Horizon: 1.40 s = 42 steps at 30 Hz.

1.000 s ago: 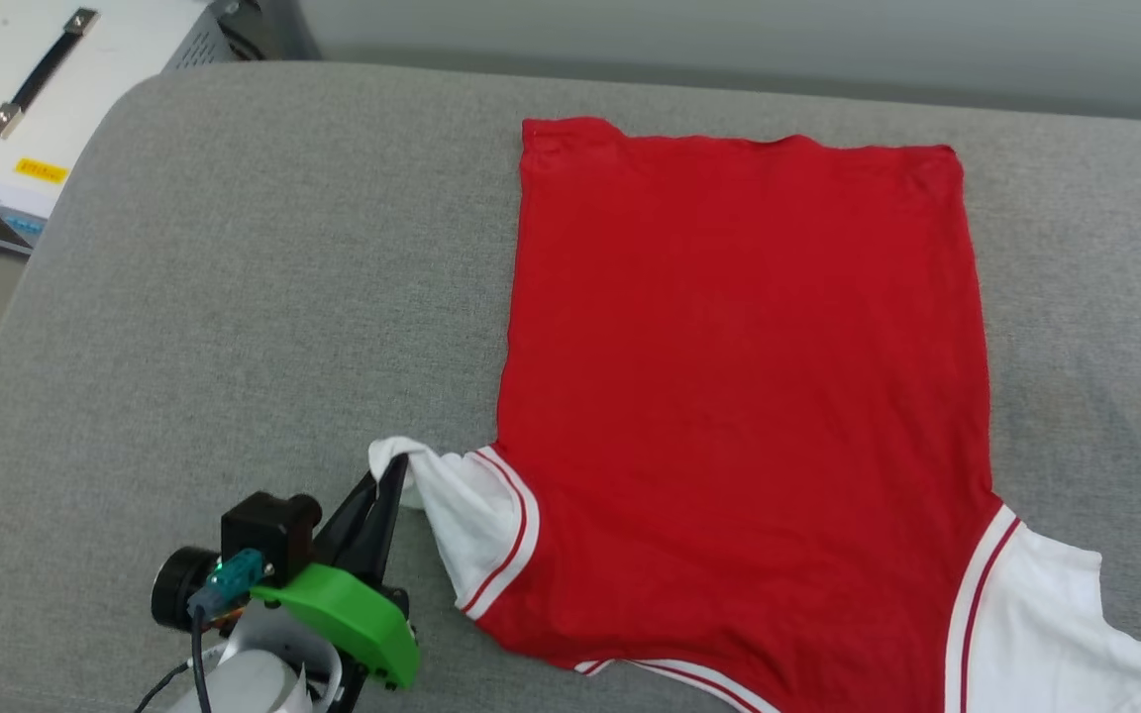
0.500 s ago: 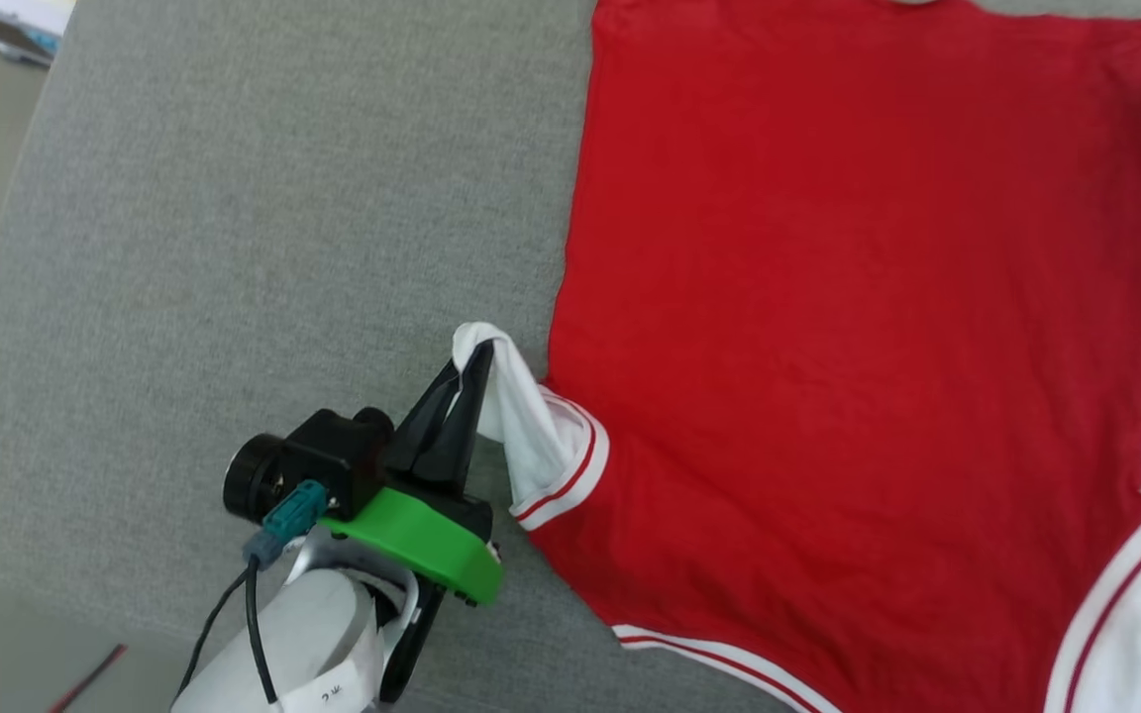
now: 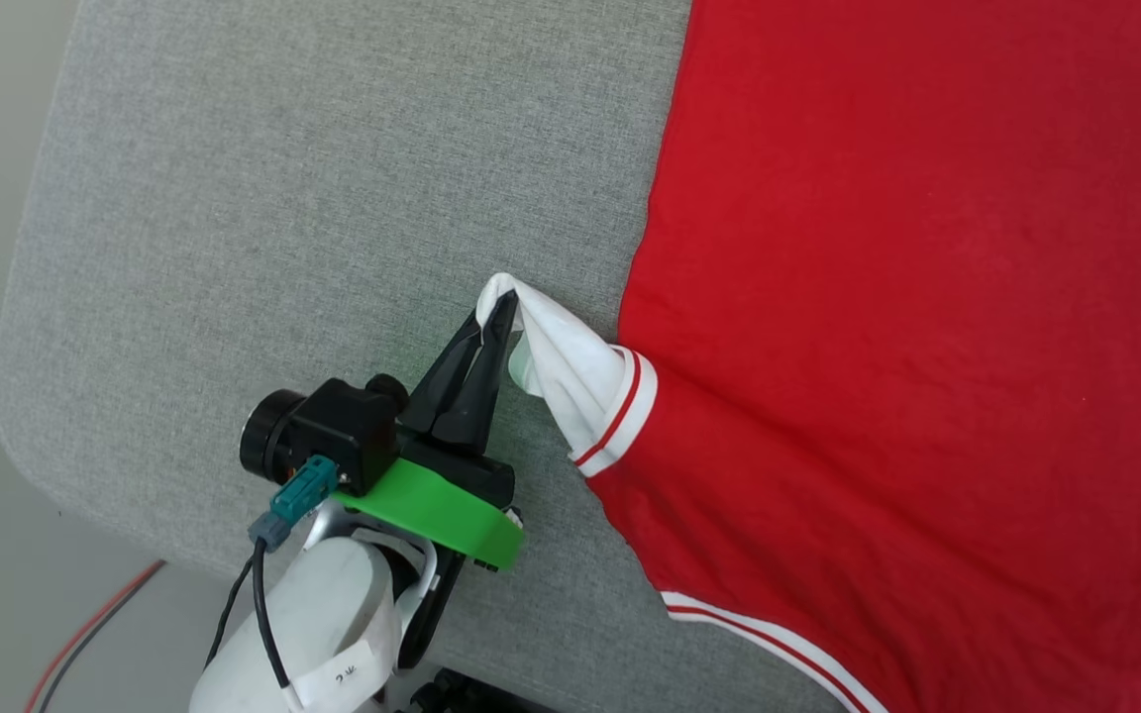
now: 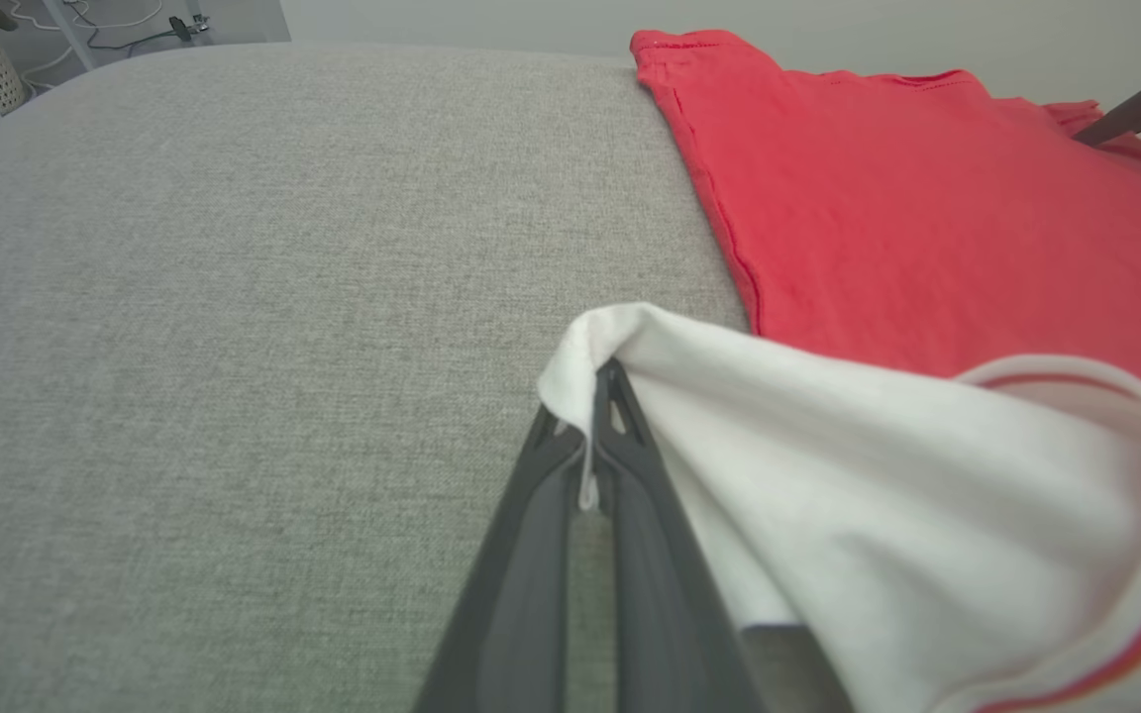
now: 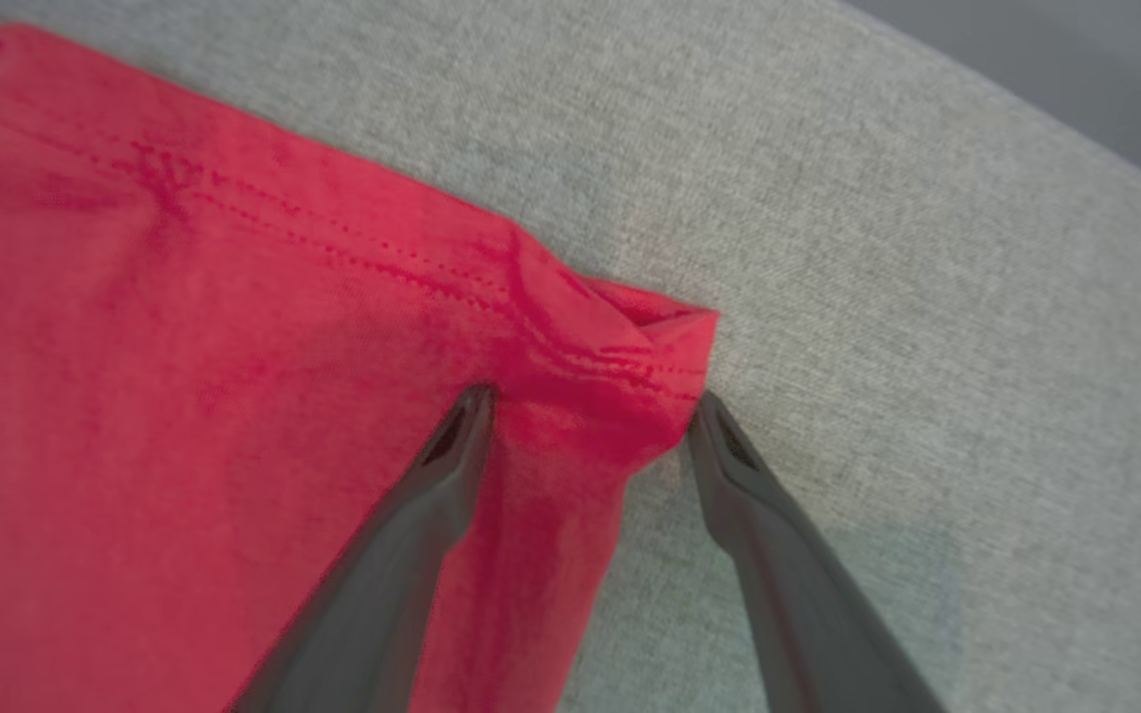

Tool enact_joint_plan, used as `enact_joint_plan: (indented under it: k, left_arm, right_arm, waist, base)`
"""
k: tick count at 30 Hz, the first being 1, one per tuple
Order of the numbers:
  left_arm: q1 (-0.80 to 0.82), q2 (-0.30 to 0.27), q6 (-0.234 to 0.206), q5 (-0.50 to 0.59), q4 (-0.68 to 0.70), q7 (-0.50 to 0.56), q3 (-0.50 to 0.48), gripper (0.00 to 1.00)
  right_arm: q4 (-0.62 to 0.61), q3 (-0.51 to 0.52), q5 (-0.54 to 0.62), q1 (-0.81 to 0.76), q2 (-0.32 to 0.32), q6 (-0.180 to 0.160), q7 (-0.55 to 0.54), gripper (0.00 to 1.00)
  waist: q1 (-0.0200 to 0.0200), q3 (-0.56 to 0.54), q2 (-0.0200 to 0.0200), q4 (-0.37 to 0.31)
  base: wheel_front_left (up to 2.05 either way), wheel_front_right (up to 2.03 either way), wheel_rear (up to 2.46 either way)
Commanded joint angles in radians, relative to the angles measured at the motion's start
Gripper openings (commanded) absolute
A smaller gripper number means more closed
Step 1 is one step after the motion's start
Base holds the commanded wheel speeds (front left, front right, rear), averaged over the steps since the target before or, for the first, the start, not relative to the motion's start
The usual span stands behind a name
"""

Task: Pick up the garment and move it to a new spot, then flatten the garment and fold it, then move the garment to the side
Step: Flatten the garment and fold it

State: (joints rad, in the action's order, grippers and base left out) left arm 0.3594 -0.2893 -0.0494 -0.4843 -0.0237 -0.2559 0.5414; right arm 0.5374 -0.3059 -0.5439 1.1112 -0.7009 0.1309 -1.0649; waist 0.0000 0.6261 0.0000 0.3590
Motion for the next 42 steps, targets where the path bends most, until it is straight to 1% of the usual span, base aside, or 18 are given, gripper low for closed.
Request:
enact_joint_plan:
  k: [1,3,6,10,14,19,22,26,31,34,35,38,42]
  left_arm:
    - [0.001,0.008,0.008,0.009,-0.006,-0.006,-0.010,0.00]
    - [-0.005,0.011,0.014,0.014,-0.014,-0.006,-0.021,0.00]
    - [-0.016,0.013,0.022,0.020,-0.027,-0.006,-0.035,0.00]
    - [-0.038,0.012,0.029,0.030,-0.048,-0.006,-0.046,0.00]
    - [-0.075,0.003,0.026,0.033,-0.059,-0.006,-0.058,0.00]
    - [-0.134,-0.025,0.011,0.028,-0.065,-0.002,-0.067,0.00]
    - [-0.168,-0.044,0.000,0.023,-0.055,0.012,-0.071,0.00]
    - [-0.210,-0.067,-0.016,0.016,-0.039,0.028,-0.077,0.00]
    - [-0.255,-0.091,-0.036,0.010,-0.022,0.043,-0.086,0.00]
    - [-0.278,-0.102,-0.045,0.009,-0.016,0.049,-0.087,0.00]
    - [-0.299,-0.111,-0.054,0.007,-0.012,0.053,-0.088,0.00]
    - [-0.310,-0.117,-0.058,0.004,-0.008,0.056,-0.088,0.00]
    - [-0.318,-0.124,-0.061,0.004,-0.007,0.060,-0.085,0.00]
  right_arm:
    - [0.044,-0.027,-0.011,-0.088,0.014,0.000,-0.014,0.52]
    - [0.038,-0.022,-0.016,-0.087,0.009,0.000,0.005,0.00]
    - [0.024,-0.008,-0.023,-0.070,0.011,0.000,0.056,0.00]
    - [-0.014,-0.012,-0.037,-0.054,0.012,0.000,0.160,0.00]
    - [-0.071,-0.065,-0.078,-0.087,-0.030,0.000,0.242,0.00]
    - [-0.176,-0.139,-0.161,-0.211,-0.125,0.000,0.327,0.00]
    - [-0.238,-0.148,-0.212,-0.305,-0.176,0.000,0.370,0.00]
    - [-0.311,-0.118,-0.260,-0.449,-0.236,0.000,0.421,0.00]
    - [-0.377,-0.023,-0.299,-0.666,-0.269,0.000,0.474,0.00]
    - [-0.400,0.046,-0.310,-0.807,-0.265,0.000,0.493,0.00]
    - [-0.419,0.131,-0.311,-0.968,-0.237,0.000,0.505,0.00]
    - [-0.439,0.220,-0.305,-1.130,-0.187,0.000,0.510,0.00]
    - [-0.463,0.296,-0.268,-1.326,-0.099,0.000,0.496,0.00]
  waist:
    - [0.0000,-0.006,0.0000,0.000]
    - [0.0000,-0.017,0.0000,-0.006]
    - [0.0000,-0.041,0.0000,-0.015]
    - [0.0000,-0.095,0.0000,-0.032]
    - [0.0000,-0.169,0.0000,-0.059]
    - [0.0000,-0.267,0.0000,-0.107]
    - [0.0000,-0.313,0.0000,-0.134]
    - [0.0000,-0.364,0.0000,-0.170]
    - [0.0000,-0.414,0.0000,-0.211]
    - [0.0000,-0.436,0.0000,-0.230]
    - [0.0000,-0.459,0.0000,-0.245]
    - [0.0000,-0.469,0.0000,-0.253]
    - [0.0000,-0.477,0.0000,-0.258]
  base:
    - [0.00,0.00,0.00]
    - [0.00,0.00,0.00]
    - [0.00,0.00,0.00]
    - [0.00,0.00,0.00]
    - [0.00,0.00,0.00]
    - [0.00,0.00,0.00]
    - [0.00,0.00,0.00]
    - [0.00,0.00,0.00]
    - [0.00,0.00,0.00]
    - [0.00,0.00,0.00]
    - [0.00,0.00,0.00]
    - [0.00,0.00,0.00]
    - [0.00,0.00,0.00]
